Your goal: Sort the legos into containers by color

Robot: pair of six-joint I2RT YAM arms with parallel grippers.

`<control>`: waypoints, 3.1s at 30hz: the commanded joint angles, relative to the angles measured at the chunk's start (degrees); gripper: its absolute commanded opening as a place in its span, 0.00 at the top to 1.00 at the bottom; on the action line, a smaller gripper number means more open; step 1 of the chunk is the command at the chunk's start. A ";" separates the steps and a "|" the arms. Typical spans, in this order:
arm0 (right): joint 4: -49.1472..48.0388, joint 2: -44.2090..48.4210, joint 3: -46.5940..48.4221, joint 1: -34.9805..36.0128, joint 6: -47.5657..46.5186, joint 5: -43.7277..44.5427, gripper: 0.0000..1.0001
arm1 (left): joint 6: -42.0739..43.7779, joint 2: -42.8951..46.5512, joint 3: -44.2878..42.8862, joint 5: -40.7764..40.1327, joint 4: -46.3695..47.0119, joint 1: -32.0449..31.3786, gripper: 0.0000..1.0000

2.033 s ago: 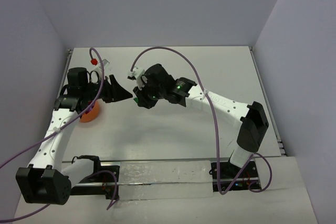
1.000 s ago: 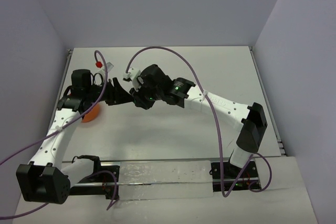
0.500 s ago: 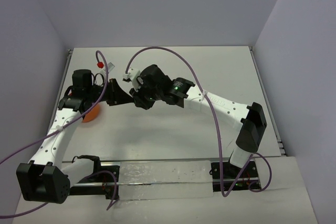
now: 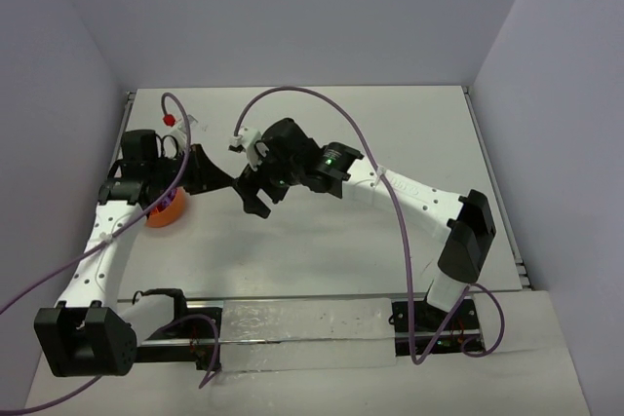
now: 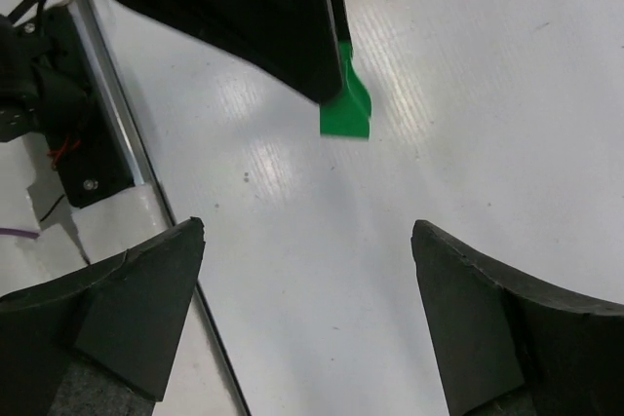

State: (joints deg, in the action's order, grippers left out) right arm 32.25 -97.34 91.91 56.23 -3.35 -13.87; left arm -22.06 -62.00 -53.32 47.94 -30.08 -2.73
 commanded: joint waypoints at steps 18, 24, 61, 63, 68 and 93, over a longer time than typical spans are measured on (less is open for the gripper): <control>5.84 5.53 -9.32 -16.04 0.23 -0.82 0.05 | 38.78 -3.51 -23.28 -10.85 -32.37 38.77 1.00; 8.19 4.56 -7.31 -16.57 -1.02 0.79 0.05 | 43.53 -5.94 -25.39 -13.41 -32.79 46.05 1.00; 10.07 1.72 -5.43 -16.56 -2.01 1.79 0.05 | 58.56 -24.36 -23.06 -15.79 -25.92 41.26 0.96; 10.11 1.67 -5.29 -16.60 -1.96 1.79 0.05 | 57.87 -24.59 -23.25 -16.51 -24.47 40.86 0.96; 10.11 1.50 -5.60 -16.60 -1.92 1.74 0.05 | 56.43 -25.79 -23.90 -18.39 -21.15 39.41 0.95; 10.48 1.35 -7.58 -16.92 -2.45 3.66 0.07 | 53.23 -27.07 -23.48 -19.49 -17.05 36.39 0.51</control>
State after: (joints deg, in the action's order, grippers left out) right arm 42.23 -96.16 84.73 39.86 -5.06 -11.30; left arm 31.79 -90.98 -75.22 27.55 -48.73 33.78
